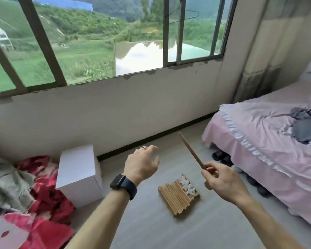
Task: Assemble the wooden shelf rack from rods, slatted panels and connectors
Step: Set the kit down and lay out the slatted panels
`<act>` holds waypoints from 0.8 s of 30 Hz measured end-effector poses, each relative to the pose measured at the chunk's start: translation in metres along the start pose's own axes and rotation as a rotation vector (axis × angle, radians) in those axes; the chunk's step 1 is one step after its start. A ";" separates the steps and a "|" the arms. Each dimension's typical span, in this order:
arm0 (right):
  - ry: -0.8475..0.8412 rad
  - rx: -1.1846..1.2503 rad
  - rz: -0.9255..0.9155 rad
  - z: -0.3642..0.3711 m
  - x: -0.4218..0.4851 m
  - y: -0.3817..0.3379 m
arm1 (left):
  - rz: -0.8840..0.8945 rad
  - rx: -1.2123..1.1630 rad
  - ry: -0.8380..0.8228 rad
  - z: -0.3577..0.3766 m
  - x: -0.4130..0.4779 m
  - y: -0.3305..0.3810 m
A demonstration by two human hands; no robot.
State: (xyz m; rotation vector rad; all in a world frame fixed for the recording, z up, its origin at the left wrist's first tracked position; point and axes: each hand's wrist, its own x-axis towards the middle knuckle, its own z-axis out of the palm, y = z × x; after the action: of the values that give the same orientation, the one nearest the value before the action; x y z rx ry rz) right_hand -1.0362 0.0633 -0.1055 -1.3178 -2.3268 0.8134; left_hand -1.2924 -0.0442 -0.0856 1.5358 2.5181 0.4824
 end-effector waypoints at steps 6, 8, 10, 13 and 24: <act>0.088 -0.006 -0.007 -0.056 0.117 0.057 | 0.053 0.031 0.001 0.027 0.139 0.070; 0.105 0.005 -0.017 -0.076 0.161 0.077 | 0.044 0.033 0.016 0.035 0.180 0.095; 0.100 0.019 -0.027 -0.094 0.203 0.096 | 0.022 0.035 0.027 0.043 0.217 0.116; 0.070 0.000 -0.041 -0.109 0.262 0.123 | -0.018 0.035 0.042 0.055 0.269 0.138; -0.226 -0.097 0.068 -0.075 0.428 0.251 | -0.216 0.032 -0.113 0.178 0.409 0.151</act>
State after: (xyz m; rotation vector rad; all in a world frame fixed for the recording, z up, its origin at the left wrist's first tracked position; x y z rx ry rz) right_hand -1.0467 0.5566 -0.1984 -1.4175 -2.5361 0.9246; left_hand -1.3030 0.4163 -0.1847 1.2430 2.5739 0.3168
